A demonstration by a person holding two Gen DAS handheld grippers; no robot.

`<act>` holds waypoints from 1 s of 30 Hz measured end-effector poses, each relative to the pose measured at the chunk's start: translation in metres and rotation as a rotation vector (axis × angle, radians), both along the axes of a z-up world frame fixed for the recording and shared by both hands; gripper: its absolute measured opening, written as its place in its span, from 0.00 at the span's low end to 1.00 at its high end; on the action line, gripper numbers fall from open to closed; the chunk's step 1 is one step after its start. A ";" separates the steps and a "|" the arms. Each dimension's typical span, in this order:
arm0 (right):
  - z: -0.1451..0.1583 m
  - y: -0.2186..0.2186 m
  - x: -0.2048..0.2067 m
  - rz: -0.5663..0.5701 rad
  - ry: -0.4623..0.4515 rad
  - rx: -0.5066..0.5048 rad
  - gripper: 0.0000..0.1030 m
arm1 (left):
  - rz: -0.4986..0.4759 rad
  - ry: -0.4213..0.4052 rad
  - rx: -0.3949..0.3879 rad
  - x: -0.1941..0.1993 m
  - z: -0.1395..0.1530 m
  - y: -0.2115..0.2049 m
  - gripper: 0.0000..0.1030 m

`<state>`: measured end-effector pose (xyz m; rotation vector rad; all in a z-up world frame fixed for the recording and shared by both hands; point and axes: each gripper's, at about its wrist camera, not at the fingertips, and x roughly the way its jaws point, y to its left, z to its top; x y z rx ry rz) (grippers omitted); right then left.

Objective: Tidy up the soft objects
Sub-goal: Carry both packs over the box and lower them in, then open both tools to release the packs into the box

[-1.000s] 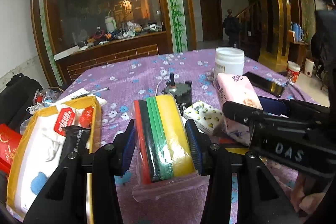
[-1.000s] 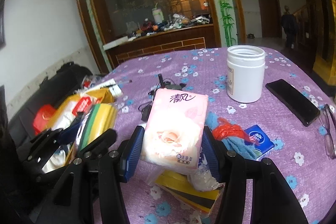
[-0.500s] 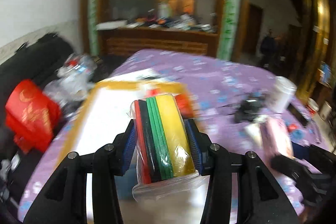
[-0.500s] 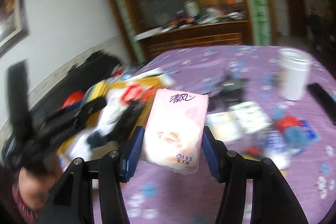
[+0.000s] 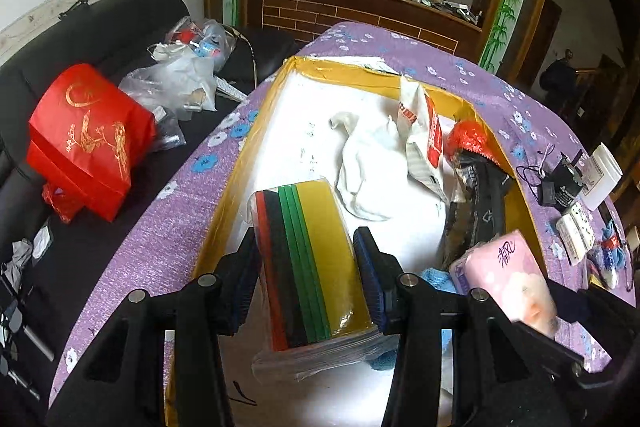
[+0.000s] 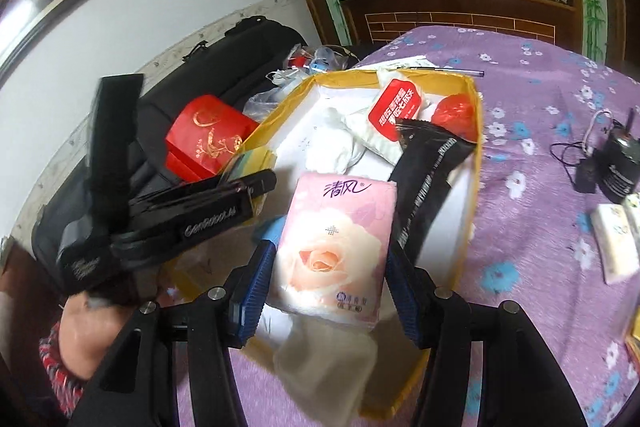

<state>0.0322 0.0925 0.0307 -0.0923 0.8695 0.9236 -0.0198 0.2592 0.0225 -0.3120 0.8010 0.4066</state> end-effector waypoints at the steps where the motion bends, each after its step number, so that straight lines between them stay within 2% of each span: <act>1: -0.001 0.002 0.001 -0.005 0.000 0.003 0.56 | -0.001 0.001 -0.012 0.000 -0.001 0.001 0.50; 2: -0.002 0.002 0.001 -0.008 0.001 0.011 0.56 | -0.001 0.001 -0.019 -0.001 -0.001 0.004 0.58; 3: -0.002 0.000 0.001 -0.005 0.001 0.014 0.58 | -0.002 -0.001 -0.023 -0.002 -0.001 0.005 0.59; 5: 0.000 -0.001 -0.001 -0.009 -0.008 0.017 0.63 | 0.003 -0.009 -0.024 -0.004 0.001 0.005 0.59; 14: 0.024 -0.032 -0.001 -0.031 -0.022 0.096 0.64 | -0.016 -0.055 -0.020 -0.010 0.021 -0.003 0.59; 23: 0.033 -0.085 0.012 -0.116 -0.015 0.147 0.64 | -0.076 -0.063 0.012 0.001 0.036 -0.039 0.59; 30: 0.040 -0.147 0.034 -0.233 -0.022 0.193 0.64 | -0.168 -0.080 0.041 0.010 0.054 -0.083 0.59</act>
